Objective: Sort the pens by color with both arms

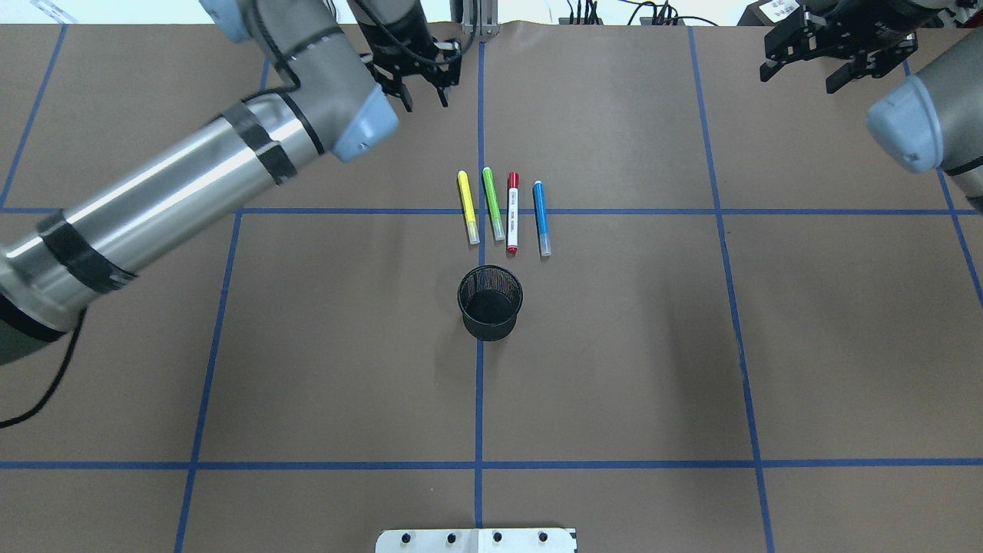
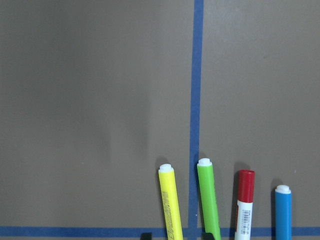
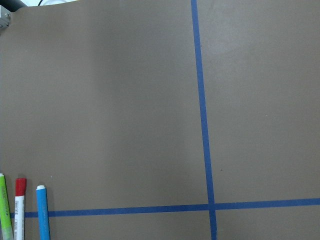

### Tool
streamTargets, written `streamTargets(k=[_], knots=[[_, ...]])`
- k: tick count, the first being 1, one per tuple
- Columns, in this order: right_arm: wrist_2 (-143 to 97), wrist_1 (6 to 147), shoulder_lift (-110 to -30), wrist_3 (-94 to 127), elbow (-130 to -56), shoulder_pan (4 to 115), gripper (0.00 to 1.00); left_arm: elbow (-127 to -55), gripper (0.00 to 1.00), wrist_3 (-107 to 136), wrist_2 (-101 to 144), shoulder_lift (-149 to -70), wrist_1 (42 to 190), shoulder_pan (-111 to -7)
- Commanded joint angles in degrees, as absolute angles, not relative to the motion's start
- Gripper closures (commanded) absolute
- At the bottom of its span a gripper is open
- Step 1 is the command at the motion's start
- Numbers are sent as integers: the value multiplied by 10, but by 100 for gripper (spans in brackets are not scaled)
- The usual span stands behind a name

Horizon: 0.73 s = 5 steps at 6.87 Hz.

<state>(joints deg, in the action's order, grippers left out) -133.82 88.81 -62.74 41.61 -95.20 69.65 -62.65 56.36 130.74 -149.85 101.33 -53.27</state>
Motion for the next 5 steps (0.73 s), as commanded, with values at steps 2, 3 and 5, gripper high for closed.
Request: streamTargets(k=[2, 3, 5], knots=[[-1400, 889, -639, 214, -866, 779, 1, -727, 27, 359, 1415, -1377, 947, -676], [-1404, 889, -645, 167, -857, 791, 1, -760, 19, 278, 1418, -1335, 917, -710], [-1402, 886, -678, 97, -856, 816, 1, -829, 3, 114, 1418, -1211, 915, -786]])
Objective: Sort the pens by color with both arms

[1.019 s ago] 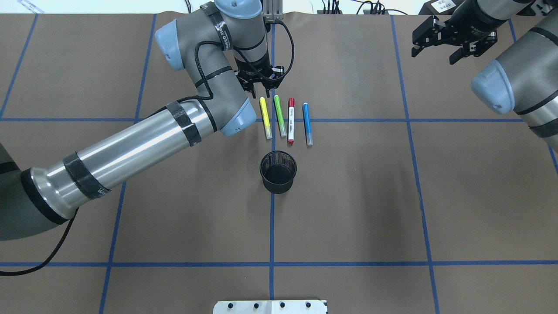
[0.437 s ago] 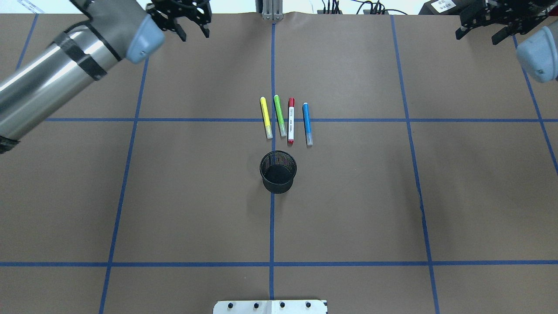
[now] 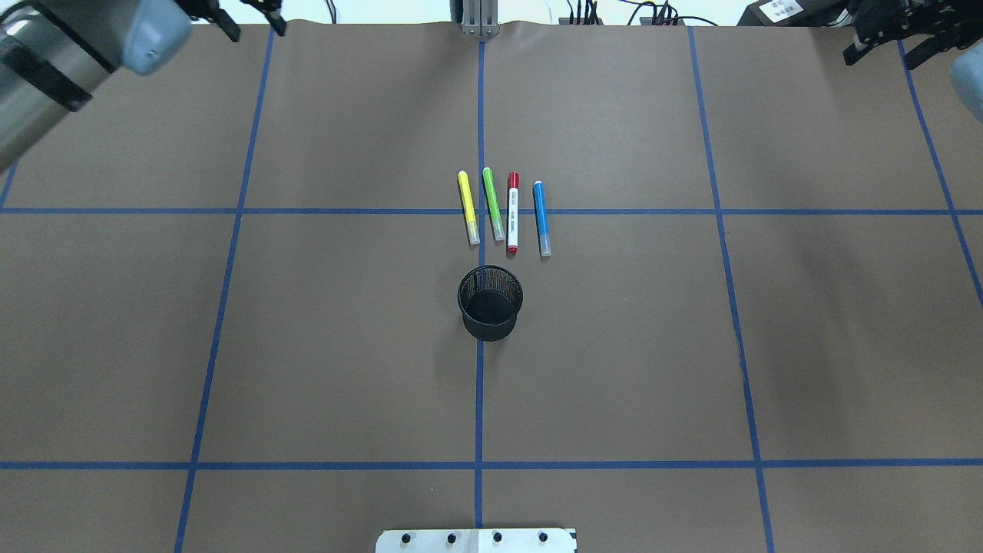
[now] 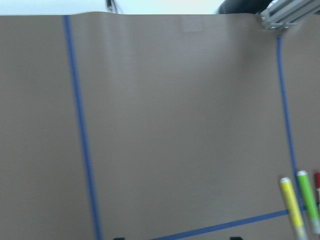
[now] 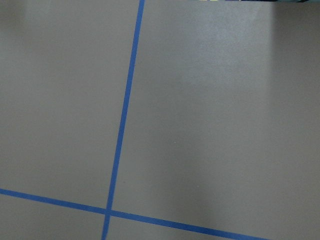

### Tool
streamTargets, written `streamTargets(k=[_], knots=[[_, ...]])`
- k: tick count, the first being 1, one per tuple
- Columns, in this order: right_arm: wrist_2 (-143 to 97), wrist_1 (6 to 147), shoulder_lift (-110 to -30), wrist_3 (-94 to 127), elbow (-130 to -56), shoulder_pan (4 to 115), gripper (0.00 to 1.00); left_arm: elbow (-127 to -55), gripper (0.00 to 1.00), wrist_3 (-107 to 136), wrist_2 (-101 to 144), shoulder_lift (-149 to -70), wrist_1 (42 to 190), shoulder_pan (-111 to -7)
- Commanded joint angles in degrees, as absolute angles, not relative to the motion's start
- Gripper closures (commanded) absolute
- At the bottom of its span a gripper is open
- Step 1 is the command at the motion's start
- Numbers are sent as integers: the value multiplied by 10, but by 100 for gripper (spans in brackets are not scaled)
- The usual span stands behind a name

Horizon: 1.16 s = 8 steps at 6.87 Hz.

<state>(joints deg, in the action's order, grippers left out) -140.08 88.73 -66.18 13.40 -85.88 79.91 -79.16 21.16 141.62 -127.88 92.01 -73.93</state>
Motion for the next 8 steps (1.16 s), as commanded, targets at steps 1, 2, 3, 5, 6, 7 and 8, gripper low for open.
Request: streamTargets(k=[1, 2, 3, 5, 6, 7, 8], knots=[[-1404, 882, -701, 83, -859, 832, 1, -859, 1, 50, 1420, -1127, 923, -827], [-1404, 881, -732, 42, -862, 849, 1, -883, 1, 21, 1419, -1078, 923, -858], [-1404, 881, -754, 1, -866, 870, 1, -911, 1, -6, 1418, -1012, 950, -874], [-1394, 882, -807, -14, -902, 887, 1, -916, 1, -13, 1419, -921, 1028, -910], [-1390, 881, -838, -18, -918, 894, 1, -916, 1, -10, 1419, -881, 1069, -917], [-1379, 882, -865, -19, -942, 898, 1, -916, 1, -8, 1419, -855, 1101, -931], [-1366, 883, -888, -18, -961, 898, 1, -926, 1, -6, 1419, -831, 1118, -939]])
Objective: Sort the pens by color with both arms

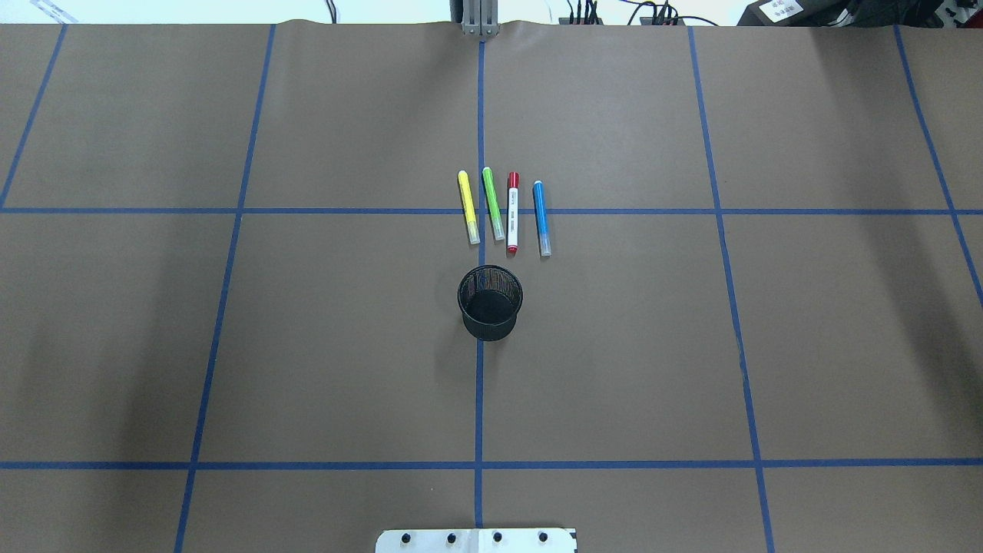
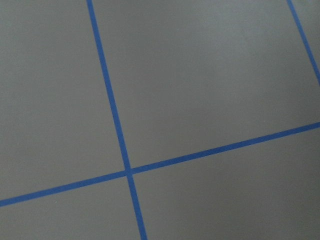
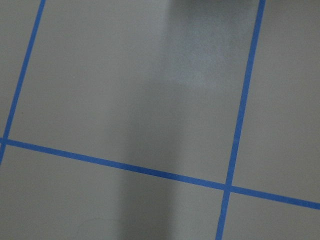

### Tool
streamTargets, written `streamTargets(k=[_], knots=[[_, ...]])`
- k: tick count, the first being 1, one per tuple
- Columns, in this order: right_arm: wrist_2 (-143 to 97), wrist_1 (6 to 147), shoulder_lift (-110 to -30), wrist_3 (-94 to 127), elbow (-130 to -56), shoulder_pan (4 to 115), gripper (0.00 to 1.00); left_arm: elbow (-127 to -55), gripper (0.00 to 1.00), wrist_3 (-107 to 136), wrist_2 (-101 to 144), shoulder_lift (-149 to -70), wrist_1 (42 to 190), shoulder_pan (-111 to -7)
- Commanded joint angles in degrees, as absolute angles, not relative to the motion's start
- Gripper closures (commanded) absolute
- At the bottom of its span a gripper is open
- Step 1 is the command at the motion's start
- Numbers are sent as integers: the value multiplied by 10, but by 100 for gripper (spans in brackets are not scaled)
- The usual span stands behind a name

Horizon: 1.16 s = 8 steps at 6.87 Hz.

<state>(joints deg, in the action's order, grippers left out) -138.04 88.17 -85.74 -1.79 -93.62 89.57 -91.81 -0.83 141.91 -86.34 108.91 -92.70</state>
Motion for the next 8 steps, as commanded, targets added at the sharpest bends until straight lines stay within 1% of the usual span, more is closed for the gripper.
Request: streamTargets(k=[1, 3, 4, 6, 8], knots=[[-1364, 883, -903, -18, -963, 898, 1, -933, 1, -7, 1419, -808, 1130, -944], [-1356, 876, -913, -19, -968, 904, 1, -936, 1, -8, 1419, -790, 1143, -952], [-1318, 868, -926, -18, -996, 904, 1, -936, 1, -8, 1419, -783, 1152, -954], [-1317, 870, -943, -18, -991, 904, 1, -936, 1, -8, 1419, -773, 1159, -955], [-1317, 869, -943, -17, -990, 904, 1, -936, 1, -8, 1419, -773, 1160, -955]])
